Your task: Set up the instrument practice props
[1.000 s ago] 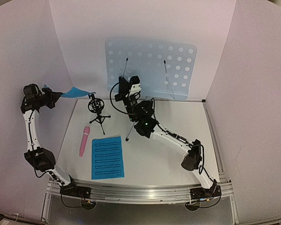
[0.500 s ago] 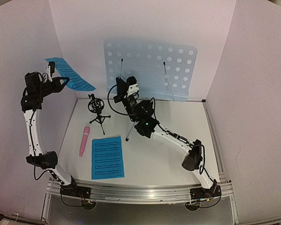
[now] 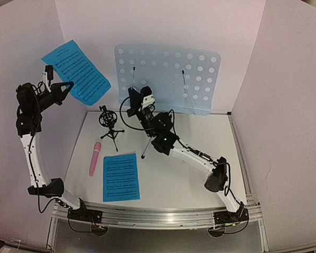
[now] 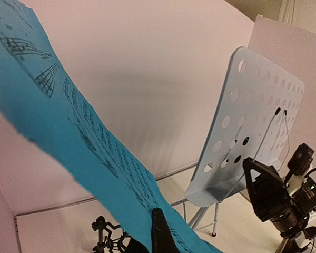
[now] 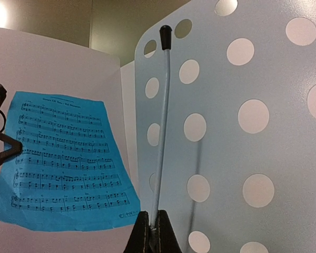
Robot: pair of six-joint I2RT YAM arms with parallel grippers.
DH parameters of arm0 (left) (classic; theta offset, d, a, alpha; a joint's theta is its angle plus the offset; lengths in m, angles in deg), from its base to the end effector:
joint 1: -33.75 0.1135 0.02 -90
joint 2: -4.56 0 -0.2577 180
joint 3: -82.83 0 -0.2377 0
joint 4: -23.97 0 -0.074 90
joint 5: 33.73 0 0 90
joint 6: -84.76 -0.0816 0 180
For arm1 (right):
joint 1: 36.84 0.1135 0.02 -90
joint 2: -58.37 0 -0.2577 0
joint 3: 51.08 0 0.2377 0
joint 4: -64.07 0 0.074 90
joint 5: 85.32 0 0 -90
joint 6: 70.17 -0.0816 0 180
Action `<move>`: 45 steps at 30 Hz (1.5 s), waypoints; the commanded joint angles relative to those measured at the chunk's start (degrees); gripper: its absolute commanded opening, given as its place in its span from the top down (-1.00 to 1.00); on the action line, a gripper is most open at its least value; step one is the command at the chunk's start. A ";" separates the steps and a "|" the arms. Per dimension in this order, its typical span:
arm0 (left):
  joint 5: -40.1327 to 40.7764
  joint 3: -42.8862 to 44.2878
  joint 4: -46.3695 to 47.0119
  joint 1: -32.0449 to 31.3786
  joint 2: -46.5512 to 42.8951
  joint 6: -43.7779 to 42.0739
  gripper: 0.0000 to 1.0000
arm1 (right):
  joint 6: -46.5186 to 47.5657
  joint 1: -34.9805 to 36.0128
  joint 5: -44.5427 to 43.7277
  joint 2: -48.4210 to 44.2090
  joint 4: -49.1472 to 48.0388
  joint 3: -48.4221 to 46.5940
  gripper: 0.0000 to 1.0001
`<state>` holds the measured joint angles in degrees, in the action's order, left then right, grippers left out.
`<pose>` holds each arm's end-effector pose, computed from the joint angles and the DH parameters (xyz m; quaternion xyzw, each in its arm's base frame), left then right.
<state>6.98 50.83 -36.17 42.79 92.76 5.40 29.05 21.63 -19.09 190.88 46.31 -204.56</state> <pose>0.2652 -0.0204 0.5758 0.1795 0.6854 -0.3047 0.6366 0.3063 0.4363 0.4816 -0.0816 0.4550 0.2866 0.8391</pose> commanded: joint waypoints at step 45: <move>-16.22 -2.56 10.02 -6.39 -4.09 -0.33 1.00 | 0.97 0.85 1.23 -3.92 0.69 -1.19 1.00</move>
<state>-8.64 47.01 -26.44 39.26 87.34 10.68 29.50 21.63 -19.65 190.88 47.09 -204.98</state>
